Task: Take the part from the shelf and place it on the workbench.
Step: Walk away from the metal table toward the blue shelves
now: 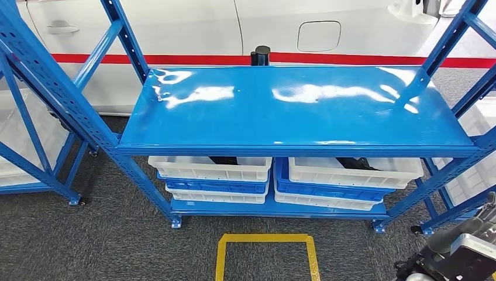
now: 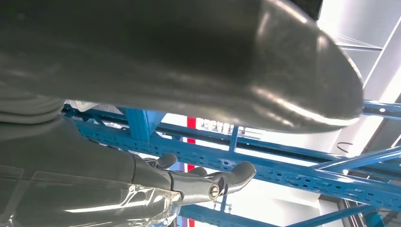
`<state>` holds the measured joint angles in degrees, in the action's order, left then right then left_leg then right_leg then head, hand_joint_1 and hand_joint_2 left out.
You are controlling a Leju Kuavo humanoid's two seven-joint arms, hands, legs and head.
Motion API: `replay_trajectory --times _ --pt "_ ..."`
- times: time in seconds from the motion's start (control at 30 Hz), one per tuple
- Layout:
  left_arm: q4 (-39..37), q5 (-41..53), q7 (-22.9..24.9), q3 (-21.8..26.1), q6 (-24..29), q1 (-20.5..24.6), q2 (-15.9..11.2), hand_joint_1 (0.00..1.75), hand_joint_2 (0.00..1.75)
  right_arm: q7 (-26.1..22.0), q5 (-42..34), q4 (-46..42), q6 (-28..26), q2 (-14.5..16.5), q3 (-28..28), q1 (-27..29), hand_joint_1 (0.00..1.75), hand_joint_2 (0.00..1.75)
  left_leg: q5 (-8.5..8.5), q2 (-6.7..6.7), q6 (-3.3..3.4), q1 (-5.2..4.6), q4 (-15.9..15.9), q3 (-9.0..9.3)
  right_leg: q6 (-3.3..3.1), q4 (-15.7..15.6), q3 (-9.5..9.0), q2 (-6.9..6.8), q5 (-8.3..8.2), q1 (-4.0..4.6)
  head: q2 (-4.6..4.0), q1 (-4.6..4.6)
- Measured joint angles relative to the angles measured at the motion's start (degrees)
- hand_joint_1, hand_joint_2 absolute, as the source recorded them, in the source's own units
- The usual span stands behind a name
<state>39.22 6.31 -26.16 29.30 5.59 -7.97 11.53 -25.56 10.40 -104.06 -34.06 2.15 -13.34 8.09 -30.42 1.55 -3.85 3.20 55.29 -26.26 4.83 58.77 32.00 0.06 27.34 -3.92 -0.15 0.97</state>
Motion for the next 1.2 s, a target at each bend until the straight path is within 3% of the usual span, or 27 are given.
replay_trajectory --times 0.1,0.17,0.23,0.3,0.37,0.43,0.47,0.5,0.57,0.6,0.63,0.7,0.77,0.8,0.83,0.9,0.93,0.97,1.0,1.03,1.1,1.13,1.17,1.2 --pt "-0.3 0.5 -0.4 0.6 -0.5 0.1 0.0 0.00 0.00 0.1 -0.1 0.1 0.0 -0.1 0.1 0.0 0.00 0.00 -0.13 0.01 0.19 -0.03 0.1 -0.04 0.01 0.0 -0.02 0.00 0.00 -0.03 0.00 0.01" --pt "-0.6 0.6 -0.5 1.0 -1.0 0.2 -0.1 0.00 0.00 0.1 -0.1 0.2 0.0 -0.1 0.3 -0.1 0.00 0.00 -0.15 -0.03 0.71 -0.13 0.3 -0.11 0.63 -0.8 -0.23 -0.03 -0.43 -0.89 0.00 0.09" --pt "-0.8 0.6 -0.6 1.4 -1.4 0.3 -0.1 0.00 0.00 0.1 -0.1 0.3 0.0 -0.3 0.4 -0.3 0.00 0.00 1.33 0.11 2.43 0.04 -2.1 1.23 1.26 -1.4 -0.39 -0.14 -0.76 -1.24 0.00 0.29" --pt "-1.0 0.7 -0.7 1.6 -1.8 0.6 0.1 0.00 0.00 0.1 -0.1 0.3 -0.1 -0.6 0.5 -0.5 0.00 0.00 3.28 0.45 4.19 0.32 -5.4 2.81 0.70 1.8 1.23 -0.15 0.87 -0.47 0.00 0.26" --pt "-1.2 0.7 -0.7 1.7 -2.0 0.7 0.2 0.00 0.00 0.2 -0.2 0.4 -0.1 -0.8 0.6 -0.6 0.00 0.00 3.73 0.64 4.62 0.36 -6.1 2.91 0.00 7.7 4.24 -0.07 3.36 -0.16 0.00 -0.05" --pt "-1.4 0.7 -0.7 1.8 -2.1 0.7 0.2 0.00 0.00 0.2 -0.3 0.5 -0.2 -1.0 0.6 -0.5 0.00 0.00 3.63 0.66 4.40 0.44 -6.0 2.80 0.14 11.9 6.48 -0.08 4.43 -0.16 0.00 -0.23" --pt "-1.6 0.7 -0.7 1.8 -2.1 0.7 0.3 0.00 0.00 0.3 -0.3 0.6 -0.2 -1.1 0.6 -0.4 0.00 0.00 3.49 0.63 4.13 0.61 -5.8 2.78 0.54 12.1 6.69 -0.09 4.07 -0.23 0.00 -0.26" --pt "-1.7 0.7 -0.7 1.9 -2.1 0.7 0.3 0.00 0.00 0.3 -0.3 0.6 -0.2 -1.1 0.6 -0.4 0.00 0.00 3.21 0.56 3.64 0.91 -5.4 2.73 1.19 10.7 6.08 -0.14 3.01 -0.38 0.00 -0.26" --pt "-1.9 0.7 -0.7 2.0 -2.1 0.7 0.3 0.00 0.00 0.3 -0.3 0.7 -0.2 -1.2 0.6 -0.4 0.00 0.00 1.95 0.33 1.90 1.60 -3.4 2.18 2.78 5.0 3.37 -0.36 0.44 -0.91 0.00 -0.31" --pt "-1.9 0.6 -0.7 2.1 -2.1 0.7 0.2 0.00 0.00 0.3 -0.2 0.8 -0.2 -1.2 0.7 -0.5 0.00 0.00 0.94 0.19 0.89 1.88 -1.8 1.47 2.91 3.0 2.49 -0.24 -0.04 -1.14 0.00 -0.65" --pt "-1.9 0.7 -0.7 2.2 -2.1 0.8 0.0 0.00 0.00 0.3 -0.3 0.9 -0.2 -1.2 0.7 -0.4 0.00 0.00 0.09 0.10 0.09 1.96 -0.3 0.66 2.44 2.5 2.34 -0.10 0.16 -1.33 0.00 -0.78" --pt "-1.9 0.7 -0.8 2.3 -2.1 0.8 -0.2 0.00 0.00 0.4 -0.3 1.1 -0.2 -1.1 0.7 -0.3 0.00 0.00 -0.79 0.00 -0.80 1.99 1.5 -0.54 0.80 3.8 3.18 0.36 1.06 -1.43 0.00 -0.73" --pt "-2.0 0.7 -0.8 2.3 -2.1 0.8 -0.1 0.00 0.00 0.4 -0.3 1.2 -0.2 -1.1 0.8 -0.3 0.00 0.00 -1.25 -0.06 -0.98 1.95 2.1 -0.92 -0.01 4.6 3.74 0.44 1.12 -1.06 0.00 -0.03" --pt "-2.0 0.7 -0.8 2.3 -2.1 0.9 -0.1 0.00 0.00 0.3 -0.2 1.2 -0.2 -1.1 0.8 -0.4 0.00 0.00 -2.29 -0.17 -0.73 1.87 3.5 -1.57 -0.32 4.6 3.89 0.48 1.05 -0.80 0.00 0.16" --pt "-2.0 0.7 -0.8 2.3 -2.1 0.9 0.0 0.00 0.00 0.3 -0.2 1.2 -0.2 -1.1 0.8 -0.4 0.00 0.00 -4.07 -0.34 -0.25 1.59 6.4 -2.98 -0.65 4.5 3.99 0.49 0.94 -0.36 0.00 0.38" --pt "-2.0 0.7 -0.8 2.3 -2.1 0.9 0.0 0.00 0.00 0.3 -0.1 1.2 -0.2 -1.1 0.8 -0.5 0.00 0.00 -8.32 -0.69 1.15 0.56 15.5 -7.54 -1.23 4.4 4.20 0.46 0.66 0.41 0.00 0.59" --pt "-2.1 0.7 -0.8 2.3 -2.1 0.9 0.0 0.00 0.00 0.3 -0.1 1.2 -0.2 -1.1 0.8 -0.6 0.00 0.00 -9.62 -0.81 1.91 -0.12 19.5 -9.72 -1.52 4.3 4.36 0.45 0.48 0.92 0.00 0.61" --pt "-2.1 0.6 -0.8 2.3 -2.1 0.8 0.0 0.00 0.00 0.3 -0.1 1.2 -0.2 -1.1 0.8 -0.6 0.00 0.00 -9.80 -0.93 2.87 -0.86 21.6 -11.02 -1.80 4.3 4.56 0.48 0.32 1.46 0.00 0.63" --pt "-2.1 0.6 -0.8 2.3 -2.1 0.8 0.0 0.00 0.00 0.3 -0.1 1.2 -0.2 -1.0 0.8 -0.6 0.00 0.00 -8.94 -1.08 4.10 -1.69 21.3 -11.23 -2.13 4.3 4.78 0.56 0.11 2.02 0.00 0.62" --pt "-2.1 0.6 -0.8 2.3 -2.1 0.8 0.0 0.00 0.00 0.3 -0.1 1.2 -0.2 -1.0 0.9 -0.6 0.00 0.00 -7.30 -1.32 5.64 -2.69 18.8 -10.31 -2.55 4.2 5.02 0.69 -0.15 2.56 0.00 0.62" --pt "-2.0 0.6 -0.8 2.4 -2.1 0.8 -0.2 0.00 0.00 0.3 -0.1 1.2 -0.2 -1.0 0.9 -0.6 0.00 0.00 -3.87 -2.01 9.34 -5.22 10.8 -6.50 -3.30 3.8 5.31 0.96 -0.84 3.33 0.00 0.50" --pt "-2.0 0.7 -0.8 2.5 -2.1 0.8 -0.3 0.00 0.00 0.3 -0.1 1.2 -0.2 -0.9 0.9 -0.6 0.00 0.00 -2.77 -2.18 10.65 -6.16 7.7 -4.93 -3.48 3.6 5.35 1.06 -1.19 3.55 0.00 0.42" --pt "-2.0 0.7 -0.8 2.6 -2.1 0.8 -0.4 0.00 0.00 0.3 -0.1 1.3 -0.2 -0.9 0.9 -0.6 0.00 0.00 -2.14 -2.25 11.32 -6.82 5.8 -3.99 -3.47 3.4 5.34 1.13 -1.52 3.69 0.00 0.30" --pt "-2.0 0.7 -0.8 2.6 -2.1 0.8 -0.4 0.00 0.00 0.3 -0.1 1.3 -0.2 -0.9 1.0 -0.6 0.00 0.00 -1.81 -2.21 11.37 -7.07 5.2 -3.73 -3.27 3.3 5.32 1.18 -1.82 3.92 0.00 0.23"
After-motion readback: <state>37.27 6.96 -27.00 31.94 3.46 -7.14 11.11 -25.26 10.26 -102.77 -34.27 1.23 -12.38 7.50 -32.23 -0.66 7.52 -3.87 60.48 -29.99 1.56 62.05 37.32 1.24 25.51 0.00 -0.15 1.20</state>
